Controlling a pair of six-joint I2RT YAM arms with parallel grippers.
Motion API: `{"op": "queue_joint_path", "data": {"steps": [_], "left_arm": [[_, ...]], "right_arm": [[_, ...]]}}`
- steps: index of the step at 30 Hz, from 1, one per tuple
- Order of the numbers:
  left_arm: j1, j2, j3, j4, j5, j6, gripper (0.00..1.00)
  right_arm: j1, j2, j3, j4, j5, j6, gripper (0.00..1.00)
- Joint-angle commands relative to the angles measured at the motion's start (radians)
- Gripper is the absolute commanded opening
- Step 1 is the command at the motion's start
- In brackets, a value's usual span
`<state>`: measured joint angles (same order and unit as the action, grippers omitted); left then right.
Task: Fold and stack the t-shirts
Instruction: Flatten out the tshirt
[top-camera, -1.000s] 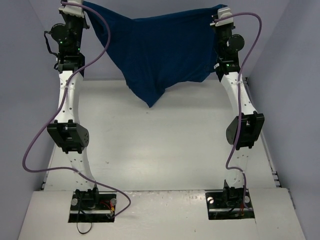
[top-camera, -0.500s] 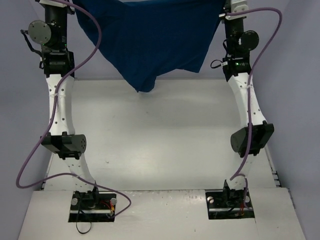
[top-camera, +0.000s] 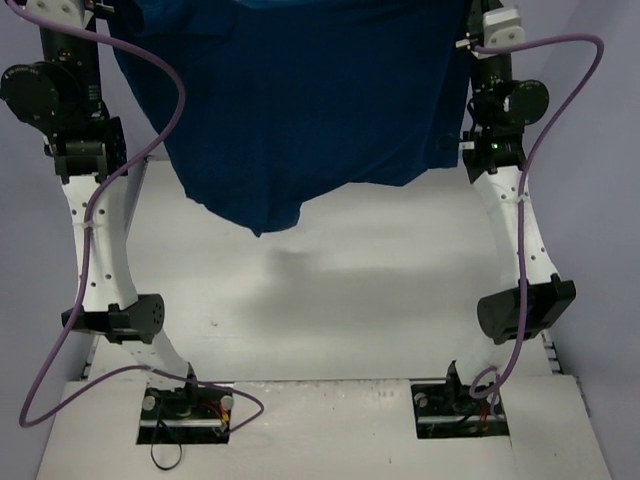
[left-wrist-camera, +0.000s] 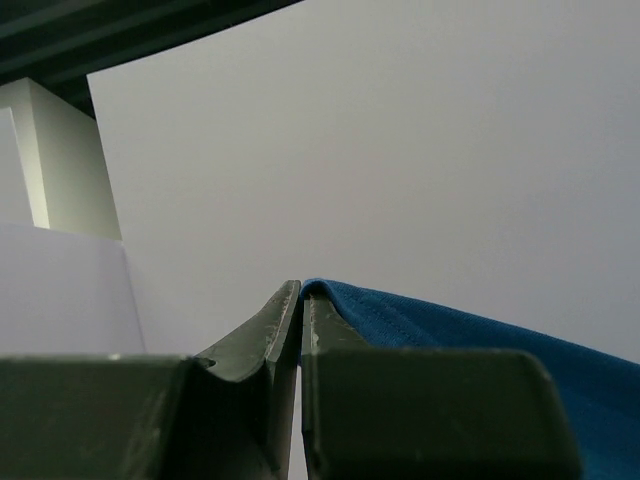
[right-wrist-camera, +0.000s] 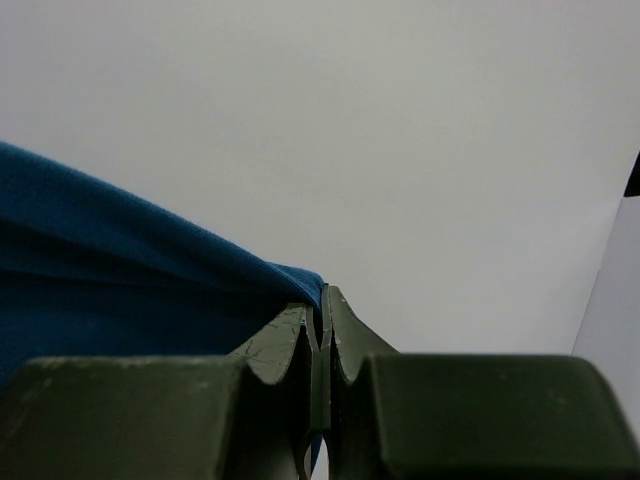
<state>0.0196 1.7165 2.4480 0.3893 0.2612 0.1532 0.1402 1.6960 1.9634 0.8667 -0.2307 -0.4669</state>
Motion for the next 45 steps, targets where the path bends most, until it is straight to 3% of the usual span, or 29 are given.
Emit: {"op": "queue_joint_path", "data": {"steps": [1,9,19,24,28,32,36,38,42,45], "left_arm": [[0.002,0.028,-0.02,0.06,-0.018,-0.009,0.0],[-0.004,0.199,0.075,0.059,0.008,0.016,0.0],[0.007,0.378,0.275,-0.003,-0.018,0.112,0.0],[0.037,0.365,0.313,-0.002,-0.03,0.091,0.0],[0.06,0.334,0.306,0.005,-0.026,0.043,0.0],[0.074,0.248,0.138,0.047,0.039,0.026,0.0],[0.075,0.112,-0.233,0.085,0.136,0.017,0.0],[0.074,0.058,-0.345,0.096,0.167,0.023,0.0],[0.066,-0.024,-0.719,0.097,0.26,0.078,0.0],[0.065,-0.104,-0.948,0.095,0.322,0.134,0.0]], "right_arm": [[0.002,0.038,0.008,0.095,0.002,-0.013,0.0],[0.015,0.263,0.135,0.084,-0.011,-0.029,0.0],[0.062,0.539,0.57,0.013,-0.017,-0.073,0.0],[0.065,0.457,0.485,0.038,-0.055,-0.058,0.0],[0.042,0.314,0.308,0.099,-0.057,-0.029,0.0],[0.015,0.195,0.053,0.112,-0.115,-0.063,0.0],[0.004,0.109,-0.218,0.061,-0.193,-0.162,0.0],[0.003,0.088,-0.346,0.041,-0.222,-0.199,0.0],[-0.017,0.077,-0.511,-0.077,-0.288,-0.296,0.0],[-0.023,0.088,-0.584,-0.26,-0.336,-0.384,0.02]]}}
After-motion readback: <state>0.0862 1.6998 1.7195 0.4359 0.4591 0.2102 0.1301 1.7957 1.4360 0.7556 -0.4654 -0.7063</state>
